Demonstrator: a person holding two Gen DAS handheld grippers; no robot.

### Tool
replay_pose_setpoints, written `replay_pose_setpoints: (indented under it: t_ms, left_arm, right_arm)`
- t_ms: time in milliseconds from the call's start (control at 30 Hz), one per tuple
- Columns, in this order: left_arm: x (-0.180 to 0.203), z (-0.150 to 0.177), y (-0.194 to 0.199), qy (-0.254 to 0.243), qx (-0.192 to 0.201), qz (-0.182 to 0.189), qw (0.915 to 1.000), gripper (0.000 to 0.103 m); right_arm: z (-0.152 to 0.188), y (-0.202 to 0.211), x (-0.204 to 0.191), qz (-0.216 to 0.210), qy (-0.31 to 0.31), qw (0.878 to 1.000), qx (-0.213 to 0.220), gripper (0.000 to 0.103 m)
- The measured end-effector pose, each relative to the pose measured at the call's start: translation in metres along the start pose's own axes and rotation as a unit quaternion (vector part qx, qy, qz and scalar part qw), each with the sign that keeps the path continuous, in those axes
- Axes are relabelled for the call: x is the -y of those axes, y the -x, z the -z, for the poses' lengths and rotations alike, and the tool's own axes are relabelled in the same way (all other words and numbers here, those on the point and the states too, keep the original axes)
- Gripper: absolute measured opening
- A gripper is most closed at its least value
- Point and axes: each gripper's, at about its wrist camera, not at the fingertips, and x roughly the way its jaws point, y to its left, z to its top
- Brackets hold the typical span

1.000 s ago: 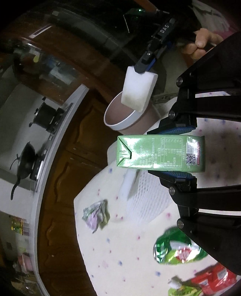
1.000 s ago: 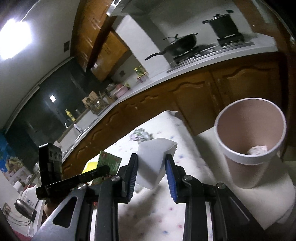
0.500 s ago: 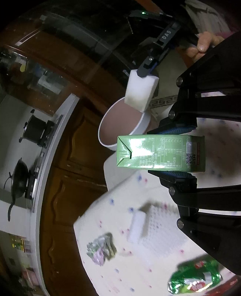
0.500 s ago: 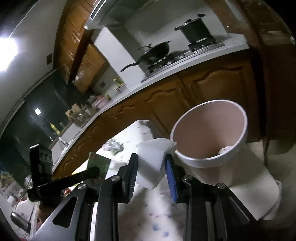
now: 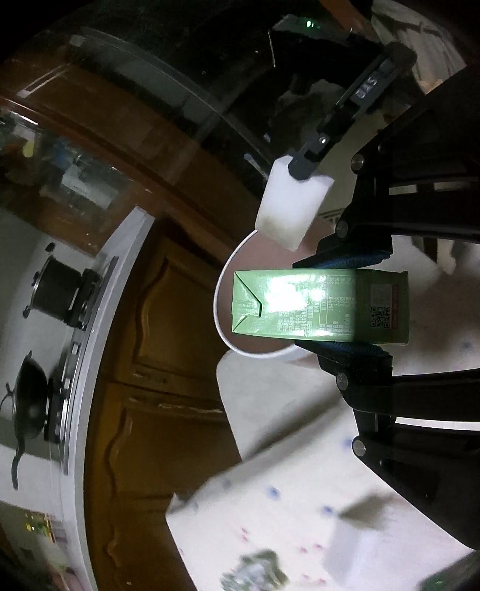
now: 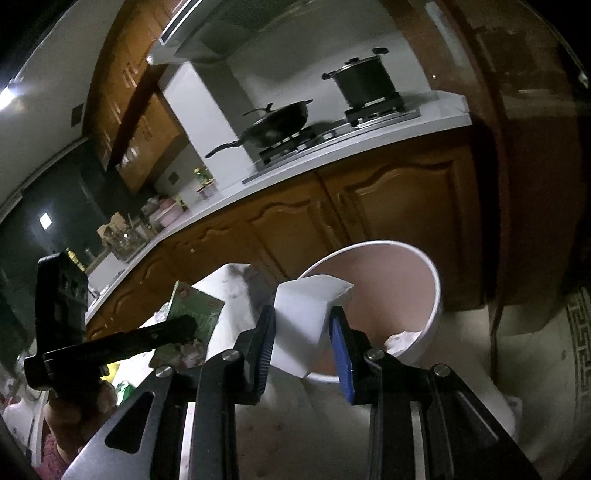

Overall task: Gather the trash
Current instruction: 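Carry the carton and foam block over the bin and open both tools, then move both open tools back over the table of trash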

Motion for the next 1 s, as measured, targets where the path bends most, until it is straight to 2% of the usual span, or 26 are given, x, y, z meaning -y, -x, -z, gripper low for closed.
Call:
replay_pose_setpoints:
  t_ms: [367,433,467,533,567,633,900,1000]
  left_arm:
    - [0.010,-0.025,-0.076,0.008,-0.042,0.001,0.9991,0.030]
    - [0.011,-0.024,-0.083,0.008,-0.049,-0.002,0.9988,0.032]
    - [0.011,-0.024,-0.086,0.007,-0.055,0.000,0.9985,0.039]
    - [0.012,-0.023,-0.088,0.005,-0.054,-0.005,0.9985,0.049]
    - [0.011,-0.021,-0.088,0.003,-0.054,-0.011,0.9985,0.058]
    - [0.009,-0.019,-0.089,0.005,-0.055,-0.008,0.9984,0.059]
    - [-0.008,-0.003,-0.057,0.033,-0.036,0.002,0.9988,0.059]
    - [-0.016,0.008,-0.034,0.045,-0.022,-0.001,0.9988,0.059]
  right_arm:
    - [-0.016,-0.022,0.028,0.023,-0.013,1.000,-0.012,0.031]
    - [-0.017,-0.026,0.031,0.022,-0.018,0.999,-0.017,0.031]
    - [-0.017,-0.027,0.032,0.020,-0.020,0.999,-0.020,0.036]
    - [-0.017,-0.030,0.036,0.019,-0.027,0.999,-0.023,0.036]
    - [-0.017,-0.031,0.037,0.018,-0.029,0.999,-0.025,0.037]
    - [-0.017,-0.033,0.039,0.019,-0.034,0.999,-0.028,0.044]
    - [-0.012,-0.022,0.039,0.007,-0.051,0.998,-0.019,0.047]
    - [-0.007,-0.020,0.034,0.000,-0.050,0.999,-0.020,0.052]
